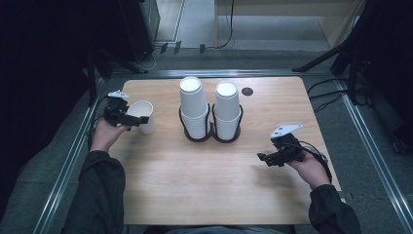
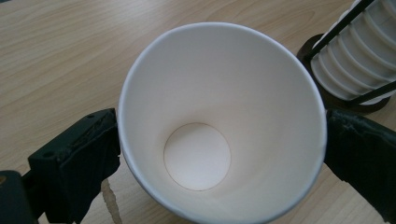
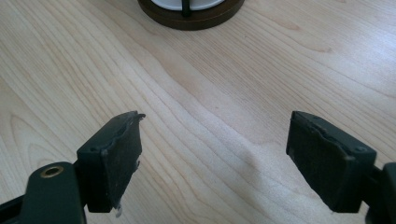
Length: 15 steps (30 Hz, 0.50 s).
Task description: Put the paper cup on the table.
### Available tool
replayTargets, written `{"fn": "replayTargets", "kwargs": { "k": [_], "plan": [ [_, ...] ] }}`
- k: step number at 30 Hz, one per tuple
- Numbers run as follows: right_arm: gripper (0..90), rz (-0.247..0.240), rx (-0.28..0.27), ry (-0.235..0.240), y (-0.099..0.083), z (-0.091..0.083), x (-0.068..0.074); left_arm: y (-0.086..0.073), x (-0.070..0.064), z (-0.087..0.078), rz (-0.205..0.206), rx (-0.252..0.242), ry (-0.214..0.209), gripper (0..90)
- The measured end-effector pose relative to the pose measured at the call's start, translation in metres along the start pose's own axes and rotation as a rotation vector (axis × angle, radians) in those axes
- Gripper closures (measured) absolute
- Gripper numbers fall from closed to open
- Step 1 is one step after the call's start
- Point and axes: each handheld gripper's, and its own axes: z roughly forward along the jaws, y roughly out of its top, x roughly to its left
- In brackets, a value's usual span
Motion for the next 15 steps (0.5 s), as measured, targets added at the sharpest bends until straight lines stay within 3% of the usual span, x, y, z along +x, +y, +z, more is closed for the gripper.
{"fn": "replayTargets", "kwargs": {
  "k": [4, 11, 13, 15],
  "plan": [
    [18.4, -0.01, 0.0, 0.006, 0.001, 0.001, 0.001, 0.002, 0.001, -0.008, -0.012, -0.02, -0.013, 0.0],
    [18.4, -0.013, 0.0, 0.01, 0.002, 0.002, 0.001, 0.005, -0.002, -0.021, 0.002, -0.032, 0.018, 0.0],
    [18.4, -0.016, 0.001, 0.013, 0.003, 0.003, 0.001, 0.007, -0.003, -0.025, 0.001, -0.048, 0.011, 0.0],
    [18.4, -0.018, 0.001, 0.015, 0.003, 0.003, 0.001, 0.008, -0.003, -0.028, -0.021, -0.056, -0.022, 0.0]
  ]
}}
